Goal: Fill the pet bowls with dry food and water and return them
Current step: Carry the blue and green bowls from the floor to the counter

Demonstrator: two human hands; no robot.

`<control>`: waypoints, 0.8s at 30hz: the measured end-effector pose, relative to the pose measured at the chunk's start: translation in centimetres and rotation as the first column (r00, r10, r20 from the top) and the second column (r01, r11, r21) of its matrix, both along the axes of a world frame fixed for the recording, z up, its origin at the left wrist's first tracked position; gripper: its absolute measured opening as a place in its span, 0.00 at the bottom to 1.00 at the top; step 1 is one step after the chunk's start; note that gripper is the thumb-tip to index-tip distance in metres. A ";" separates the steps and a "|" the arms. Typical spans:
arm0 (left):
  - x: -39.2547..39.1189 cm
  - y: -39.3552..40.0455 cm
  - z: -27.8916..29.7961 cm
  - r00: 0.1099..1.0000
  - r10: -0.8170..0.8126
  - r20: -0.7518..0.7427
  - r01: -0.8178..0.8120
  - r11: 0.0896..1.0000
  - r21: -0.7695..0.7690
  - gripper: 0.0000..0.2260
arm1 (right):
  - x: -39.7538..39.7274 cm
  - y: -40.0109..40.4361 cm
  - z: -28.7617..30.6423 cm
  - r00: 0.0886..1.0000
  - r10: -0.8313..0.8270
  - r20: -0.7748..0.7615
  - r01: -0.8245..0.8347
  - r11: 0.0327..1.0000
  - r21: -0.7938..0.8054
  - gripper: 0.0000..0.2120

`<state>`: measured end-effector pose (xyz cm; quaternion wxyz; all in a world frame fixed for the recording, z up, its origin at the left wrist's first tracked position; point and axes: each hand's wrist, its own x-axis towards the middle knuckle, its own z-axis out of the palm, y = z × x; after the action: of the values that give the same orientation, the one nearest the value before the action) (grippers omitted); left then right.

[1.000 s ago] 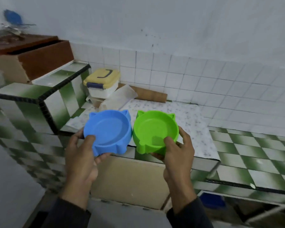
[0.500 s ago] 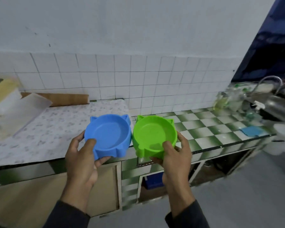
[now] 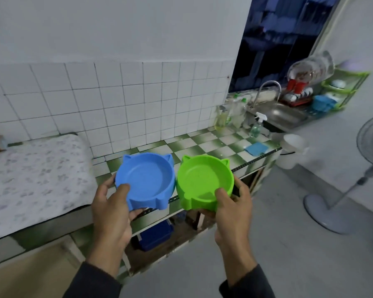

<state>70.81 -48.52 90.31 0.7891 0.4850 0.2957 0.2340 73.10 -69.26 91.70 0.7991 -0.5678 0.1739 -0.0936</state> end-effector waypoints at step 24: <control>23.5 -3.4 -7.5 0.990 -0.010 -0.138 0.021 0.997 0.076 0.13 | 22.0 -2.9 -6.8 0.981 -0.099 -0.166 0.095 0.995 -0.033 0.26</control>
<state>94.26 -51.91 82.80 0.7493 0.5322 0.3365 0.2051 95.13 -72.11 84.87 0.7690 -0.5745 0.2666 -0.0867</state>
